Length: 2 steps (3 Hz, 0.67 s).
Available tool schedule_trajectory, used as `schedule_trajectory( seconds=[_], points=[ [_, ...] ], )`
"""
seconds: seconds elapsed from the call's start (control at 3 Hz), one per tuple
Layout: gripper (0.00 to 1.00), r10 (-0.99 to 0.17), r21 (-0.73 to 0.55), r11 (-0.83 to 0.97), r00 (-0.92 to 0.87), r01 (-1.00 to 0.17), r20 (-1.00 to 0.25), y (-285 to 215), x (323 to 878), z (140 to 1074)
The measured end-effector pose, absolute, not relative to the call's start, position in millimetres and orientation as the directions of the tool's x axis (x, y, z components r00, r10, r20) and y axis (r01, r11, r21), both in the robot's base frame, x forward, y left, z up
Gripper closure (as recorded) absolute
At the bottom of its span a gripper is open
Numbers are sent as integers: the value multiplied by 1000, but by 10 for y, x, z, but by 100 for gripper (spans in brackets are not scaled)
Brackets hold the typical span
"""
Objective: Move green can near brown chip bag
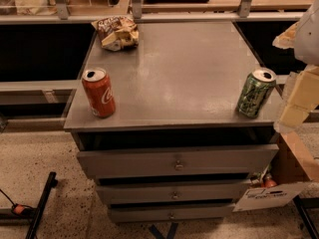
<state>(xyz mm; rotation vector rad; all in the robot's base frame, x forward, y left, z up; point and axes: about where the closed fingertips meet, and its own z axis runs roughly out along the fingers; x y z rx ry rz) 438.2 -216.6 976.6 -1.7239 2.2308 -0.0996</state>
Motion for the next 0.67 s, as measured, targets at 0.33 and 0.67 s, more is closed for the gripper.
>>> schedule_trajectory(
  seconds=[0.33,0.67],
  points=[
    [0,-953,-247,270,-221,-931,-207,-2165,4382,9766],
    [0,-945,-252,287,-230,-924,-230,-2203,4472,9748]
  ],
)
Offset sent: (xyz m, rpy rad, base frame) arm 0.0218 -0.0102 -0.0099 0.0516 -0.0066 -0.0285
